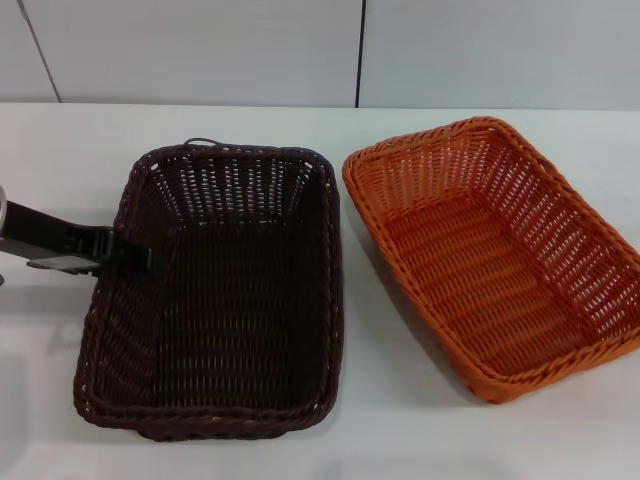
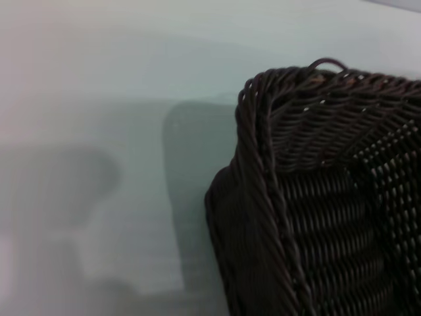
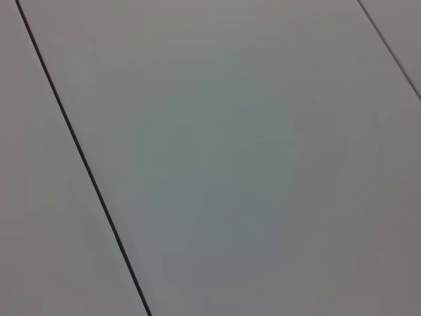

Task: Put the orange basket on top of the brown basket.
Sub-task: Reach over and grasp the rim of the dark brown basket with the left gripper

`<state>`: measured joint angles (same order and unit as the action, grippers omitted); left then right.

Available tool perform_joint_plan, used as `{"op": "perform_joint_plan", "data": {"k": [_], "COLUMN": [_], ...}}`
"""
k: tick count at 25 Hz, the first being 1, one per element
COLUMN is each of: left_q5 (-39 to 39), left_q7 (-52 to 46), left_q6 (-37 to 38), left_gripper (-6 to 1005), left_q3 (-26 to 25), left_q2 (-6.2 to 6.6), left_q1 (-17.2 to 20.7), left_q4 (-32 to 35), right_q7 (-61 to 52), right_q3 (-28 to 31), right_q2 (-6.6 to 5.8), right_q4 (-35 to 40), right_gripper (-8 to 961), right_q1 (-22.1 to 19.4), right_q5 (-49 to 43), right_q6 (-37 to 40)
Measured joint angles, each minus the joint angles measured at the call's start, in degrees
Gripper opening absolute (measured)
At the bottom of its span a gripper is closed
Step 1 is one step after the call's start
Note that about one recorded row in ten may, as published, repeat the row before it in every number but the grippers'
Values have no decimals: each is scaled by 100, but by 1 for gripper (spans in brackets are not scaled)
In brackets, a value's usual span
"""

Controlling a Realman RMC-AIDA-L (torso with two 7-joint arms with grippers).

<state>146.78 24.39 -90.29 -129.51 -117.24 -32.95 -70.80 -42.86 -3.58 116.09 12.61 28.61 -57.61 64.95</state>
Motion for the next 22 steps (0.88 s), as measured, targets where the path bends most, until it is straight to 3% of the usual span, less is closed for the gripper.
{"op": "perform_joint_plan", "data": {"k": [8,14,19,22], "left_q5": [114,79,76,72], "left_q7": [124,131,188,190], "left_q6": [102,117,117,117], "left_gripper": [660,469,236,211], "left_q3": [74,19,2,15], "left_q2": [-31,-29,-27,-27], "left_q1": [23,22,-5,-6], "left_q4": [-37,-60,-91,-138], "right_q7": [5,6,6,6], "right_q3": [-3,19,14,10], "right_q2": [0,0,0,0], "right_q4": [-13,-3,6,5], "right_gripper": [786,786,786,786], "right_q1": [14,8,14,34], "right_q5": [-12,-6,3,5], "right_q6": [-23,-31,-86,-88]}}
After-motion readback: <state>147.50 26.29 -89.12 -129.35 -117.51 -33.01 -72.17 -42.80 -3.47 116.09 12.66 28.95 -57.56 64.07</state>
